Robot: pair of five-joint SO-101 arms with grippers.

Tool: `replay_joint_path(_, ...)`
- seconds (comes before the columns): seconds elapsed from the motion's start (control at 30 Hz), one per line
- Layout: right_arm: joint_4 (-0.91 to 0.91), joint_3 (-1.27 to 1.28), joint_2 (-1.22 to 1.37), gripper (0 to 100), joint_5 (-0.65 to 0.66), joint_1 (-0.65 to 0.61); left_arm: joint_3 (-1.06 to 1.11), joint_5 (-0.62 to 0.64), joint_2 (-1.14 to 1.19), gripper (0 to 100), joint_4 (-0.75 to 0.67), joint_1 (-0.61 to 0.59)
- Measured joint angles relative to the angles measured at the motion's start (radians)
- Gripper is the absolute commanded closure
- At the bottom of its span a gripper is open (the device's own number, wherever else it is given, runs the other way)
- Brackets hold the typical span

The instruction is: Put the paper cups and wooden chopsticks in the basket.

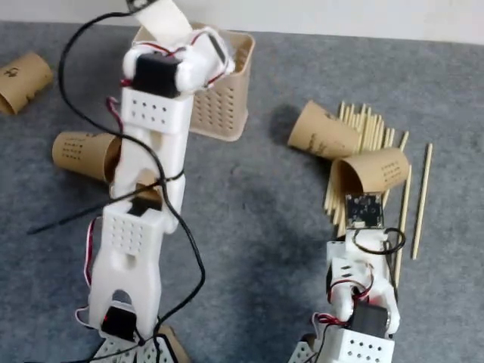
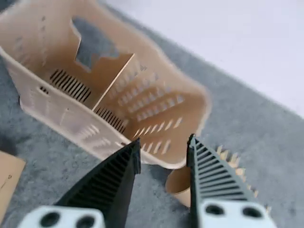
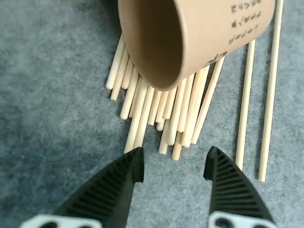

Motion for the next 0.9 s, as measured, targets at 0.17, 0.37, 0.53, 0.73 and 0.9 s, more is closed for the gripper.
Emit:
replay_joint_path(0.17,0.0,0.0,0.0,77.9,0.0,0.0,-0.002,0.0,0.063,82,0.005,0.0)
replay_joint_path(0.37,0.0,0.0,0.0,77.9,0.0,0.0,-0.006,0.008,0.123,83,-0.008,-0.003)
replay_joint_path(0.53,0.0,0.0,0.0,77.9,0.0,0.0,-0.012,0.008,0.16,83,-0.028,-0.003)
replay_joint_path(0.73,0.0,0.0,0.0,77.9,0.0,0.0,-0.012,0.009,0.189,99,-0.031,0.003)
replay_joint_path(0.9,0.0,0.0,0.0,77.9,0.003,0.0,-0.014,0.0,0.189,99,-0.029,0.002)
